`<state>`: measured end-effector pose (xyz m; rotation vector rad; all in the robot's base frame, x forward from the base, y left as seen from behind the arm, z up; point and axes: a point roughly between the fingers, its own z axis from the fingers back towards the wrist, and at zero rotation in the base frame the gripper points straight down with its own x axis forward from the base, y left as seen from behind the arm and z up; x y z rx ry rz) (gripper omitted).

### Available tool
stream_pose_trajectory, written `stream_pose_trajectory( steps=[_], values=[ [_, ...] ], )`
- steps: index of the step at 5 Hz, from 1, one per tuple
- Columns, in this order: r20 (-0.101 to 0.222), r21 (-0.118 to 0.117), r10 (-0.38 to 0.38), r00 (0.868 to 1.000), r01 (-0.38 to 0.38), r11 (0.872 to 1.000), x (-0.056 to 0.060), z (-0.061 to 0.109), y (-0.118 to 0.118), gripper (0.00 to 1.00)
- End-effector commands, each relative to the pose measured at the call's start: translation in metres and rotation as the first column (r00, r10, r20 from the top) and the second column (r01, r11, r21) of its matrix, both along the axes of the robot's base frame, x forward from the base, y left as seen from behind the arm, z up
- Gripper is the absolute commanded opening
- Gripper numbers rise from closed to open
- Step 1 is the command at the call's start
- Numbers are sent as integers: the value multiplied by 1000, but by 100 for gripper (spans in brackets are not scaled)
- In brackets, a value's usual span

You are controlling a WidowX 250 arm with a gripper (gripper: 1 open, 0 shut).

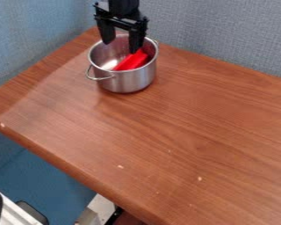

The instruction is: Put the red object in the metal pot

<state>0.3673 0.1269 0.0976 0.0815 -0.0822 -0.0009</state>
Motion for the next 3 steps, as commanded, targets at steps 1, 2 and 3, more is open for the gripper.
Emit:
stream_pose_trajectory(
  steps=[1,2,3],
  values=[
    [102,29,-3,995,0,1000,3,42,7,100],
    [88,17,-15,996,14,1000,0,42,7,100],
    [75,5,-30,997,29,1000,-2,43,7,100]
  ],
)
